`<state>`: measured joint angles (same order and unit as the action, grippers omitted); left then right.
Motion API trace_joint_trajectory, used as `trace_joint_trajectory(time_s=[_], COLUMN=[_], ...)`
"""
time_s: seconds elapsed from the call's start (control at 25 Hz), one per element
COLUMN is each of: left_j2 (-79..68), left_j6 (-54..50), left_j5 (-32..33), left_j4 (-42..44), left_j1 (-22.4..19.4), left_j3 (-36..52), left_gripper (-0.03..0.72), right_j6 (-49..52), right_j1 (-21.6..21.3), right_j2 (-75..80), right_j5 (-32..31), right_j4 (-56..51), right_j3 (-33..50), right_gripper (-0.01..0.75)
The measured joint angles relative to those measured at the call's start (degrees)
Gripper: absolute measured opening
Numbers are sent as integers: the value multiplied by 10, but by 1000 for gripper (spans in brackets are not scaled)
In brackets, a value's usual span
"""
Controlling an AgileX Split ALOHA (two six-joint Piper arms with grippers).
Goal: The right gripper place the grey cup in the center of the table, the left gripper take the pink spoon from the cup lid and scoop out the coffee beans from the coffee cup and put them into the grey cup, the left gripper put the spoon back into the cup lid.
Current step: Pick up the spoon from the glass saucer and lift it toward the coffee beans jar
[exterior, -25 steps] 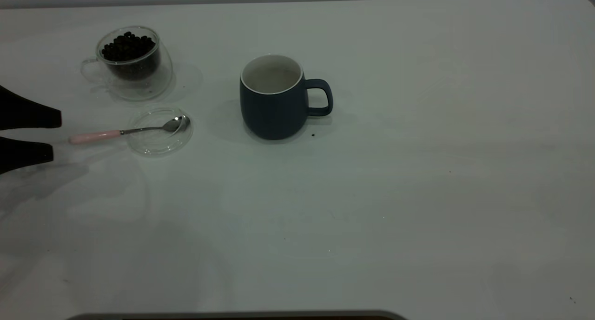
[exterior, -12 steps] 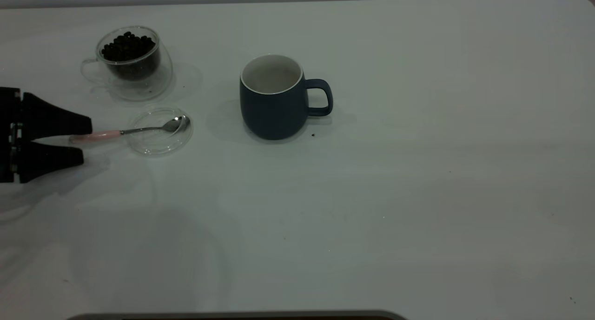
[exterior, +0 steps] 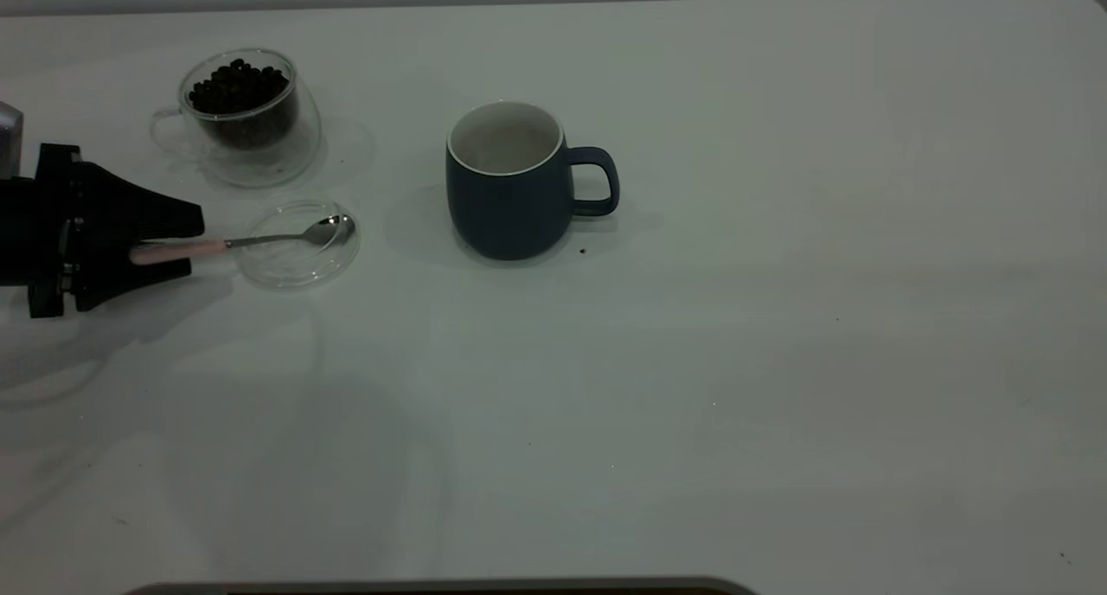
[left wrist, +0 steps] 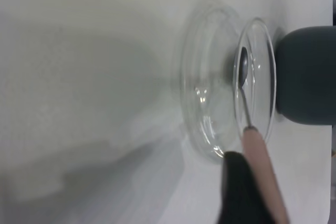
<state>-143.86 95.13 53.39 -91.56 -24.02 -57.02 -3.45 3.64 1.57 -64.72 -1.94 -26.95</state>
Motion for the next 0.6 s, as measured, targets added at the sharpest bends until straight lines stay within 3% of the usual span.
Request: trace_joint_trajectory(time_s=[0.32,0.6], left_j2=[-1,-1], left_j6=[-3,-5], left_j5=[0,0], left_j4=[0,1], left_j1=[1,-4], left_j3=[0,0], left_gripper=[175,123], right_j6=[0,0], right_j1=[0,0], right_j2=[0,0], right_j5=[0,0], right_j4=[0,0], right_j3=[0,0], right_gripper=[591,591])
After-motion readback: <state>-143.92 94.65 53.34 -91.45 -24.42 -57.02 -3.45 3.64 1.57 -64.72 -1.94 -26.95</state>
